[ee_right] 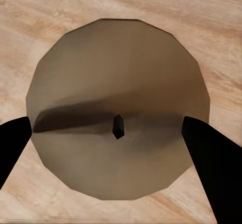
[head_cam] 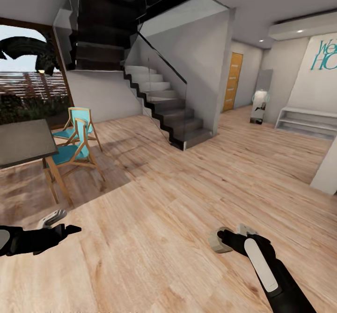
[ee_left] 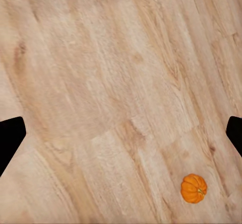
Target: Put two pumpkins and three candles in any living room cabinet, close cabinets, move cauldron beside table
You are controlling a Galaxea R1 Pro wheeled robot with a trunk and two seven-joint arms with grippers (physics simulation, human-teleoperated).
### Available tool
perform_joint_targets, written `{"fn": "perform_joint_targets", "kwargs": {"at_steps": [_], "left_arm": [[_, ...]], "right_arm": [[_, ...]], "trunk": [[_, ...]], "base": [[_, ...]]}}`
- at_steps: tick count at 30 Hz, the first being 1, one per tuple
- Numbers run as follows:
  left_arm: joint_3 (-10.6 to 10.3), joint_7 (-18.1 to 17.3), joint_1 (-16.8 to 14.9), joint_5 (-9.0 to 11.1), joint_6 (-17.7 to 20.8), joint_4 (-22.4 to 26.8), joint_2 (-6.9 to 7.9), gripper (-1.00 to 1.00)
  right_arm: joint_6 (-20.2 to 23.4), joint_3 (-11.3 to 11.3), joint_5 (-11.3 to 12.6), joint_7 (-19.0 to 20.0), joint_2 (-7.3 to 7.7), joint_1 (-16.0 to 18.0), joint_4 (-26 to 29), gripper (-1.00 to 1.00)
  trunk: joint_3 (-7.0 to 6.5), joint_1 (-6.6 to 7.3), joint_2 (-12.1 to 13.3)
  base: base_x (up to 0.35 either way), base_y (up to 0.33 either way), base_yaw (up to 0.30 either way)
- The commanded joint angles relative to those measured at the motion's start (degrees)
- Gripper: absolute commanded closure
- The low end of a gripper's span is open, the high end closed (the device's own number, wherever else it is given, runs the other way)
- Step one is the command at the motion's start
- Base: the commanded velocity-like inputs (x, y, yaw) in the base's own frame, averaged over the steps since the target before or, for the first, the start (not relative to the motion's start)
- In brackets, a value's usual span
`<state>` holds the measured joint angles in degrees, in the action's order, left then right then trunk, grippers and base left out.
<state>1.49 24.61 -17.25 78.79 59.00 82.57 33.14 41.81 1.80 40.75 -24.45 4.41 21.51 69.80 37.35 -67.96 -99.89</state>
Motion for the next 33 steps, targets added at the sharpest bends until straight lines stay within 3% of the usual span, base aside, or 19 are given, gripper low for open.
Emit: {"fn": "perform_joint_targets", "kwargs": {"at_steps": [1, 30, 33], "left_arm": [[0.01, 0.57, -0.07, 0.57, 0.24, 0.07, -0.01, -1.0], [-0.08, 0.53, -0.07, 0.57, 0.59, 0.13, 0.0, -1.0], [-0.08, 0.53, -0.07, 0.57, 0.52, 0.13, 0.0, -1.0]], "right_arm": [[0.03, 0.14, 0.66, -0.6, 0.07, 0.03, 0.09, 1.0], [-0.04, 0.14, 0.56, -0.6, -0.4, 0.03, -0.37, 1.0], [-0.05, 0.14, 0.58, -0.6, -0.4, 0.03, -0.65, 1.0]], "trunk": [[-0.13, 0.23, 0.38], [-5.33, 6.6, 12.02], [-5.33, 6.6, 12.02]], "base": [[0.0, 0.0, 0.281], [0.0, 0.0, 0.281], [0.0, 0.0, 0.281]]}}
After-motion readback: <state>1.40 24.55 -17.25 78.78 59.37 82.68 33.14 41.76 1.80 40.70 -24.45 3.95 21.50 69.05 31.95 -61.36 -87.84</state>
